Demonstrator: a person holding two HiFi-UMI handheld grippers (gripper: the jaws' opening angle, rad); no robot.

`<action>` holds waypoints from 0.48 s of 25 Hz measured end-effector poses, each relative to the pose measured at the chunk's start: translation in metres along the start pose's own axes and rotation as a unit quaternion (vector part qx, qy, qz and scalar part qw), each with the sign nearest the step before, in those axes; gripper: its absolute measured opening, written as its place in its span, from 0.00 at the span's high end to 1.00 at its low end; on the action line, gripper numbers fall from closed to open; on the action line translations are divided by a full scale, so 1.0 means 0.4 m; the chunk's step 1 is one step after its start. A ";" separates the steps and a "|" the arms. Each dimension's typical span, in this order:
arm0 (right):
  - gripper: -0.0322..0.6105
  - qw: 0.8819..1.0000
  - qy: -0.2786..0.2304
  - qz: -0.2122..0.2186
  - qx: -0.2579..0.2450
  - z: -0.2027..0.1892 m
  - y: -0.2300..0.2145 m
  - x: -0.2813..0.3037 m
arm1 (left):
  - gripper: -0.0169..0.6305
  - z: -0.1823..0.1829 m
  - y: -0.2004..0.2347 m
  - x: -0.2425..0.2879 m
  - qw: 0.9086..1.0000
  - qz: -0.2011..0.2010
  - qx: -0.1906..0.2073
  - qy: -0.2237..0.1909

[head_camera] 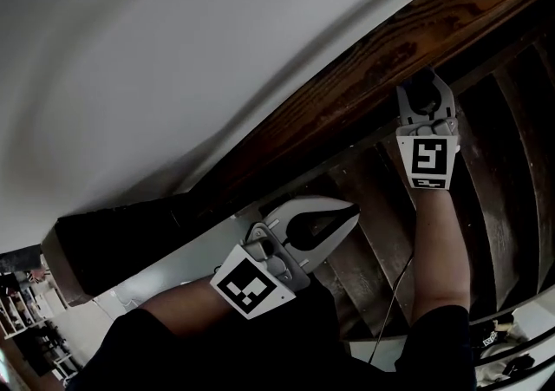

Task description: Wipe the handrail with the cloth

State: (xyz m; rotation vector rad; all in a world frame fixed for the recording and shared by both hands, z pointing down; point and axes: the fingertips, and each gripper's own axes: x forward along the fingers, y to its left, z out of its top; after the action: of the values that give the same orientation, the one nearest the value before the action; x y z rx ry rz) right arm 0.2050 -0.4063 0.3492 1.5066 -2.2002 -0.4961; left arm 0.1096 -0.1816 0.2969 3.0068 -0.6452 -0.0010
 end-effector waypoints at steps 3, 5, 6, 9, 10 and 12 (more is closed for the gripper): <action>0.80 1.000 0.001 0.019 -0.001 -0.005 0.083 -0.002 | 0.97 -0.033 0.010 -0.034 1.000 0.007 -0.008 0.003; 0.80 0.999 0.000 0.035 -0.001 -0.008 0.150 -0.004 | 0.97 -0.059 0.013 -0.060 1.000 0.013 -0.018 0.010; 0.80 0.999 0.000 0.044 -0.001 -0.010 0.186 -0.005 | 0.97 -0.072 0.013 -0.073 1.000 0.016 -0.022 0.013; 0.80 0.997 0.003 0.073 0.005 -0.019 0.303 -0.014 | 0.97 -0.103 0.010 -0.115 0.999 0.023 -0.031 0.025; 0.80 0.996 0.004 0.083 0.008 -0.022 0.345 -0.018 | 0.97 -0.112 0.010 -0.129 0.999 0.026 -0.035 0.029; 0.80 0.994 0.005 0.105 0.012 -0.025 0.428 -0.025 | 0.97 -0.124 0.011 -0.155 0.998 0.032 -0.040 0.034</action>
State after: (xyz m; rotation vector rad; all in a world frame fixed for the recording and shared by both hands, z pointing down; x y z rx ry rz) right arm 0.0794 -0.3380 0.4444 1.2675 -2.3307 -0.3934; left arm 0.0520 -0.1571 0.3460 2.8944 -0.7166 0.0767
